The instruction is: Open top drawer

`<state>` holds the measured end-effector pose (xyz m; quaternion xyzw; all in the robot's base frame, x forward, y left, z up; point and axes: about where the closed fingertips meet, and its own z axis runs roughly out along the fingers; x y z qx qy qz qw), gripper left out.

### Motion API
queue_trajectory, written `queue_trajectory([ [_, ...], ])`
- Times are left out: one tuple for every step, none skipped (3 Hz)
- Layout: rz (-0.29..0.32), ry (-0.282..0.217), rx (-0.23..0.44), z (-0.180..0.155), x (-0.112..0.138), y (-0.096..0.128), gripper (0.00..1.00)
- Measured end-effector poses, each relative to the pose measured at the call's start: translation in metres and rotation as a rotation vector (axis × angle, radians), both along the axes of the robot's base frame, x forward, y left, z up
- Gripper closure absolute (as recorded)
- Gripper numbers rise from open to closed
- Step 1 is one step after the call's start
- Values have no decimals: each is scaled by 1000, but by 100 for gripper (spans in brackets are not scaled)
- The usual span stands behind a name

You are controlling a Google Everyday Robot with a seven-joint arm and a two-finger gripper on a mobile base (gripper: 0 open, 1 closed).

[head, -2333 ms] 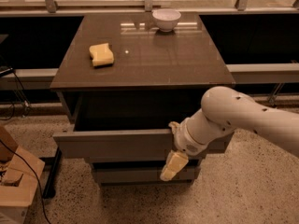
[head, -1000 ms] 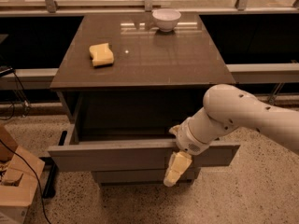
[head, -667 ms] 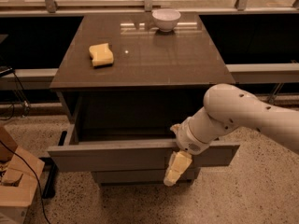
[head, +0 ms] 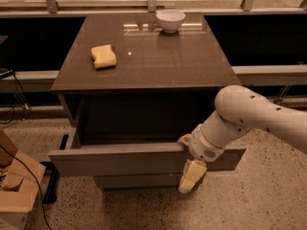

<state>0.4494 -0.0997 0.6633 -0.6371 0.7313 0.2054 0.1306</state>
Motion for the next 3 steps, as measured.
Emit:
queue_trajectory([
  [-10, 17, 11, 5, -16, -14, 41],
  [-29, 19, 15, 10, -28, -10, 64],
  [-29, 19, 15, 10, -28, -10, 64],
])
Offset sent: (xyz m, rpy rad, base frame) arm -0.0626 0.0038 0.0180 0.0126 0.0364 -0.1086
